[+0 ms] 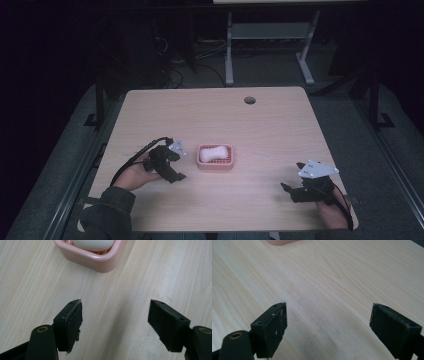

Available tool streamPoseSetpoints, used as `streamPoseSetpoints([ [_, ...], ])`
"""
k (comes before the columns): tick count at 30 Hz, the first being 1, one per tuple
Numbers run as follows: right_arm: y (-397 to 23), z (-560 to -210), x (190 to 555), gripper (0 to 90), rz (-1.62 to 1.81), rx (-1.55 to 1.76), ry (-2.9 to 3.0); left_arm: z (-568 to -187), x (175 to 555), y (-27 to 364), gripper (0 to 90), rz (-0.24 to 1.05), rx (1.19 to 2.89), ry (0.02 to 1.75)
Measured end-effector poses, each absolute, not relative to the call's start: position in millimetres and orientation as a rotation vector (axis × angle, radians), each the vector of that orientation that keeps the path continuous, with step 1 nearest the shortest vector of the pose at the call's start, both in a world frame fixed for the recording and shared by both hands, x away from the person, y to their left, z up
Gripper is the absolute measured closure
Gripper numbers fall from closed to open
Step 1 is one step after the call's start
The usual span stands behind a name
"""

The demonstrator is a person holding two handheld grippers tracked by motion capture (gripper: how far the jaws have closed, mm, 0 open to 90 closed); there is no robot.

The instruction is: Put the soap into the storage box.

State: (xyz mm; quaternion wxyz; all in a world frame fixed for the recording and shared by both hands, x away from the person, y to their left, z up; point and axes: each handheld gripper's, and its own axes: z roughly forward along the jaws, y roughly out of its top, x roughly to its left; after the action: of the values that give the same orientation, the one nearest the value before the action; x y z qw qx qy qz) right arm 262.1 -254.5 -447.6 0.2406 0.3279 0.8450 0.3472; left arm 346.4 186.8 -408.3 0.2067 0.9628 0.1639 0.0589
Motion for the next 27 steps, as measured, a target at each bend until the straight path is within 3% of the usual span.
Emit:
streamPoseSetpoints([
  [27, -253.2, -448.5, 262.0, 13.7, 0.94, 0.899, 2.32, -415.4, 322.4, 207.3, 26.0, 0.209, 2.684, 0.471],
])
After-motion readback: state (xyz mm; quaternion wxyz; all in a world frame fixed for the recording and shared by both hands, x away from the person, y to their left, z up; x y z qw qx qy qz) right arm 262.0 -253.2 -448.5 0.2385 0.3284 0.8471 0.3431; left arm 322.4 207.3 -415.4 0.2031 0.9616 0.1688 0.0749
